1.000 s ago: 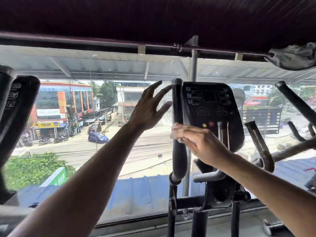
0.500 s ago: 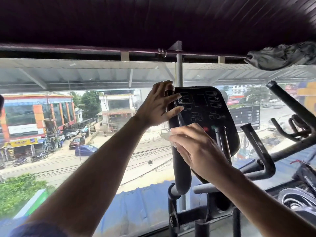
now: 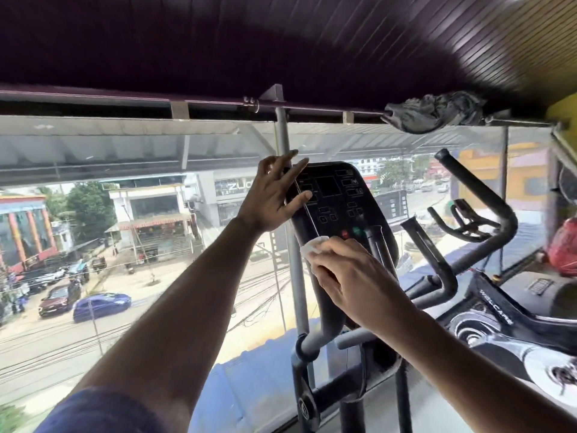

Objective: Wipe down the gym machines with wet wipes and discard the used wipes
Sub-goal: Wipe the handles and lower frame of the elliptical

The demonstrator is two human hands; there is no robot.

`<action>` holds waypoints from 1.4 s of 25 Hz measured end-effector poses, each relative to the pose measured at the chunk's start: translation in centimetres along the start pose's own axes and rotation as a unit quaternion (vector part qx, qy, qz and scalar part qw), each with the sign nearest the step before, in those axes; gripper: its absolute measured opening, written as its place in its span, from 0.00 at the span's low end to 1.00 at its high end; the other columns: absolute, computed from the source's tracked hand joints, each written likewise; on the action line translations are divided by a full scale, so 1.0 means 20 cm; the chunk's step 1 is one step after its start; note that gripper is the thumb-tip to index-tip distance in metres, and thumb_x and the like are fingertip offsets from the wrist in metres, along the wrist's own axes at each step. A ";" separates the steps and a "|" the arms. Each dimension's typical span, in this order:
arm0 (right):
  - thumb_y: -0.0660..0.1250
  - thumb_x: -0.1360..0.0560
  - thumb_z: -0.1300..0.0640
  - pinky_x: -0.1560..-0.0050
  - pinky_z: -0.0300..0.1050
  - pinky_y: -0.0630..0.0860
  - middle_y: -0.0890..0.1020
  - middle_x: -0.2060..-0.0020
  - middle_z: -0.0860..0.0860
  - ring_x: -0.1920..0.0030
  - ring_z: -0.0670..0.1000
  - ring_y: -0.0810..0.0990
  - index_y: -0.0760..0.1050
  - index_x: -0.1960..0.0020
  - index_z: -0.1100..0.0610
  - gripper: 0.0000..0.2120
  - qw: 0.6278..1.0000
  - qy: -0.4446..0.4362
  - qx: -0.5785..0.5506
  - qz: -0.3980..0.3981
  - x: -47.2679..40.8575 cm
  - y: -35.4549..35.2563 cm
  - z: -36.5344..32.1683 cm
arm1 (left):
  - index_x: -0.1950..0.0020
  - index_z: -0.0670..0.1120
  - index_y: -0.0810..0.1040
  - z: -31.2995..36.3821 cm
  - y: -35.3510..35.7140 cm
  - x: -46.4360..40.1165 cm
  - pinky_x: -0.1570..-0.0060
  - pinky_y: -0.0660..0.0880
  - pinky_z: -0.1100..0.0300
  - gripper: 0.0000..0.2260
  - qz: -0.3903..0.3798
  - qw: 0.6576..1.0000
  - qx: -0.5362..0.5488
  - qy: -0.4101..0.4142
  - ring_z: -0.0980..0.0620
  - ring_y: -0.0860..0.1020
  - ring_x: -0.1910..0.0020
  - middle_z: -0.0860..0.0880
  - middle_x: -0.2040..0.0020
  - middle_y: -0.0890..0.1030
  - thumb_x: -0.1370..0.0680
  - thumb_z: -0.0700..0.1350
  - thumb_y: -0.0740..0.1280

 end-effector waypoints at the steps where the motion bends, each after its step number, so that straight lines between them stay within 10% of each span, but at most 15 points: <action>1: 0.60 0.17 0.52 0.42 0.44 0.78 0.80 0.43 0.46 0.46 0.48 0.78 0.81 0.40 0.55 0.14 1.000 0.002 -0.001 0.002 -0.04 0.00 0.01 | 0.21 0.41 0.68 -0.01 0.01 0.01 0.26 0.61 0.41 0.30 0.011 1.000 0.019 -0.008 0.52 0.58 0.26 0.38 0.22 0.68 0.17 0.58 0.56; 13: 0.69 0.23 0.68 0.56 0.46 0.81 0.78 0.51 0.45 0.52 0.48 0.72 0.80 0.40 0.54 0.16 0.996 -0.008 0.085 -0.033 -0.16 0.07 -0.03 | 0.27 0.39 0.75 -0.08 0.11 0.05 0.22 0.56 0.41 0.25 0.048 0.999 0.026 -0.005 0.46 0.70 0.30 0.40 0.33 0.79 0.14 0.53 0.52; 27: 0.71 0.25 0.66 0.63 0.35 0.72 0.77 0.52 0.48 0.51 0.48 0.72 0.79 0.52 0.56 0.07 0.981 -0.051 0.171 -0.076 -0.30 0.05 -0.07 | 0.33 0.40 0.78 -0.08 0.11 0.04 0.21 0.54 0.42 0.24 0.029 1.000 0.003 0.005 0.45 0.75 0.35 0.43 0.38 0.80 0.14 0.52 0.50; 35: 0.70 0.24 0.66 0.61 0.46 0.81 0.78 0.52 0.47 0.50 0.49 0.74 0.81 0.49 0.56 0.08 0.978 -0.110 0.148 -0.098 -0.15 -0.03 -0.05 | 0.40 0.41 0.80 -0.05 0.11 0.03 0.21 0.51 0.46 0.21 0.020 1.000 -0.006 0.020 0.46 0.76 0.37 0.44 0.40 0.80 0.13 0.48 0.50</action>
Point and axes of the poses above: each hand's wrist, its own x-axis away from the middle knuckle, its own y-axis out of the palm, z = x × y, the point moved 3 cm from there along -x, towards the middle knuckle
